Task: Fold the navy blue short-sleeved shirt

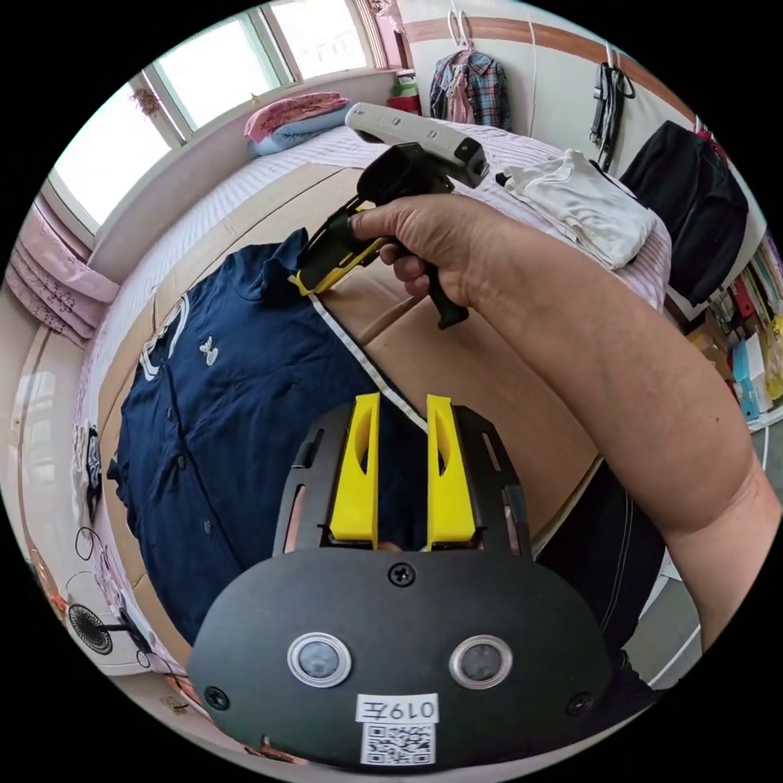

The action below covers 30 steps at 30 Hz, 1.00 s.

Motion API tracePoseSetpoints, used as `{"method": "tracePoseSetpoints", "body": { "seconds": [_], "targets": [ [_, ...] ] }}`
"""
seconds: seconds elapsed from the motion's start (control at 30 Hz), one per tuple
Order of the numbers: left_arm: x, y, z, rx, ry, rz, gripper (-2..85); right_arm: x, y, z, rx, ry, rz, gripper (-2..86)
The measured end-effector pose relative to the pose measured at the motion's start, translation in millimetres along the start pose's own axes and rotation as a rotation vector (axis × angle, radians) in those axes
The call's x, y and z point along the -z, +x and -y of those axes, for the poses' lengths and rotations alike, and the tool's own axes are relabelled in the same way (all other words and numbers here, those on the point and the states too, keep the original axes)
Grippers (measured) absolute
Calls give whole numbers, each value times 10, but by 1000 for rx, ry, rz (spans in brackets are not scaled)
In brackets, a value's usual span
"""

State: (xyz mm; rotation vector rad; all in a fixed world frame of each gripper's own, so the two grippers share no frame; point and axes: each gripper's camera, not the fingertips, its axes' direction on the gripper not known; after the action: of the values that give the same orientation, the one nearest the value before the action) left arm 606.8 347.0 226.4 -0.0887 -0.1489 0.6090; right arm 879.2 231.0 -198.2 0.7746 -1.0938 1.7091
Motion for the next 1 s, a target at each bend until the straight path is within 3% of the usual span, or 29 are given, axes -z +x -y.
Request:
{"method": "tracePoseSetpoints", "body": {
  "seconds": [0.77, 1.0],
  "targets": [
    [269, 1269, -521, 34, -5, 38, 25, 202, 408, 23, -59, -11, 105, 8],
    [694, 1306, -943, 57, 156, -148, 68, 492, 352, -424, -24, 45, 158, 70]
  ]
}}
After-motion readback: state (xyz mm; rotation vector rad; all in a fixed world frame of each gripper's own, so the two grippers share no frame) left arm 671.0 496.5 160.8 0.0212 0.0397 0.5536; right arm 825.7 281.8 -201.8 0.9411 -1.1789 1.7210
